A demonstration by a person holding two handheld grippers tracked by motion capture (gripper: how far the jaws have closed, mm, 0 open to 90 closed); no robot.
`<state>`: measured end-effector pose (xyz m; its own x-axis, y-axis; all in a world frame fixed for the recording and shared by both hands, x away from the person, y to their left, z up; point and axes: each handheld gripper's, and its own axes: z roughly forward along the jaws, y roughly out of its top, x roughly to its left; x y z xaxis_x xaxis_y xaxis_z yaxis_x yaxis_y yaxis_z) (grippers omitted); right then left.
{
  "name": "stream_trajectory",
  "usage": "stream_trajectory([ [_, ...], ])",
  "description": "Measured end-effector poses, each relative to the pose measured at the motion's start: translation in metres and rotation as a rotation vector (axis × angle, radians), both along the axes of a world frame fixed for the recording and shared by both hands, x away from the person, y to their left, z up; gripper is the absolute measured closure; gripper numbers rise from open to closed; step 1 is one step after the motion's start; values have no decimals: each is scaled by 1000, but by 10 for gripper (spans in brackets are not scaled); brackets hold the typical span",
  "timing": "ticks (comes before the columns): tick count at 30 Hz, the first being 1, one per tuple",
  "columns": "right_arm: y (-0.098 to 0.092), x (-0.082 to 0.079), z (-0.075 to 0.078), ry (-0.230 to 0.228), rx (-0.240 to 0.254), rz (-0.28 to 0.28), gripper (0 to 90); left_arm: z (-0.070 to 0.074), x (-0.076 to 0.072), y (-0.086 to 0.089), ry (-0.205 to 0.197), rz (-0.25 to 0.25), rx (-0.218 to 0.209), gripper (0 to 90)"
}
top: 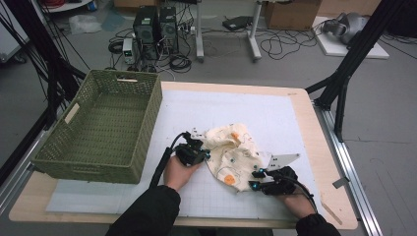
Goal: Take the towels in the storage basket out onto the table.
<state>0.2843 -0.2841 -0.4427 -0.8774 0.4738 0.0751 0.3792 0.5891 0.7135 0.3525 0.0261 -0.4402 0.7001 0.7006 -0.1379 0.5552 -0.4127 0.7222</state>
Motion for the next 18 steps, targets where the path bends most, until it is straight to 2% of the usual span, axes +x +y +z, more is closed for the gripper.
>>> stream_trajectory([
  [3, 0, 0, 0, -3, 2, 1, 602, 3, -3, 3, -5, -6, 13, 894],
  [6, 0, 0, 0, -8, 1, 4, 603, 9, -10, 8, -24, -9, 2, 894],
  [10, 0, -1, 0, -6, 1, 7, 618, 15, -25, 18, -49, -28, 7, 894],
  [18, 2, -1, 0, -9, -1, 15, 644, 16, -53, 45, -47, -18, -5, 894],
])
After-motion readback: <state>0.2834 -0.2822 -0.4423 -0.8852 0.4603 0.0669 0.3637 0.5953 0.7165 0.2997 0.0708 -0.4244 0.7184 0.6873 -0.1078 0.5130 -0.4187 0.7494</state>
